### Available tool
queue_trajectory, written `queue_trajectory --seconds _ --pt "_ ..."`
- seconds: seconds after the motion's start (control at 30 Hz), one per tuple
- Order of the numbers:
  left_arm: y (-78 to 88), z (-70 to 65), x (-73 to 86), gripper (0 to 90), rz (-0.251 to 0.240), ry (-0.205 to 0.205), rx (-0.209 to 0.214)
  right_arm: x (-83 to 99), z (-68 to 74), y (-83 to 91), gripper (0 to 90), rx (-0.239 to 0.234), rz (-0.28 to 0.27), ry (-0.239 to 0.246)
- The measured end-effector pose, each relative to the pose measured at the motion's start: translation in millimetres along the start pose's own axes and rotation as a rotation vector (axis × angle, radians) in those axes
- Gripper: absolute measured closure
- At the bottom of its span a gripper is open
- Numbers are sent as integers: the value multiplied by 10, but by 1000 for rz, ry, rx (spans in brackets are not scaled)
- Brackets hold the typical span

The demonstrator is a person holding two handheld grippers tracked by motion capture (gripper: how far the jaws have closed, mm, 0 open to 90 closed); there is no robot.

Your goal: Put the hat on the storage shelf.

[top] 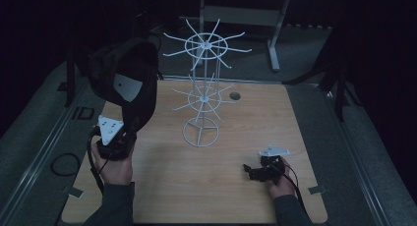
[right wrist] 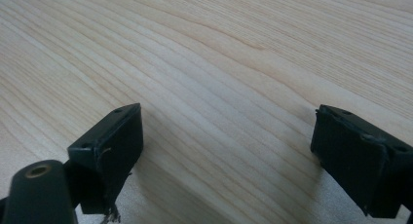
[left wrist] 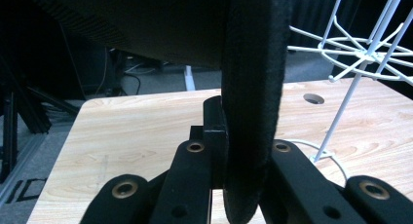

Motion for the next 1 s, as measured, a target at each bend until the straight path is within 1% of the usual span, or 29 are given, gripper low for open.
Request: queue_trajectory --seconds 0.27,0.57,0.77,1.0 --pt "-7 -44 -25 866 -11 -22 -15 0 0 0 117 0 0 0" --pt "-35 -79 -62 866 -16 -17 -16 0 0 0 118 0 0 1" --pt "-67 -93 -70 866 -15 -17 -20 0 14 0 118 -12 2 9" --pt "-59 -137 -99 866 -30 -34 -31 -1 16 -1 118 -14 2 11"
Point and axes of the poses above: each handheld gripper's, and its own axes: y roughly backward along the jaws, x roughly out of its underside, z roughly to its left, the point moved 6 cm from there along -y, roughly forward along the jaws, and after that the axes turned 5 degrees about -x, right-handed, at the moved point
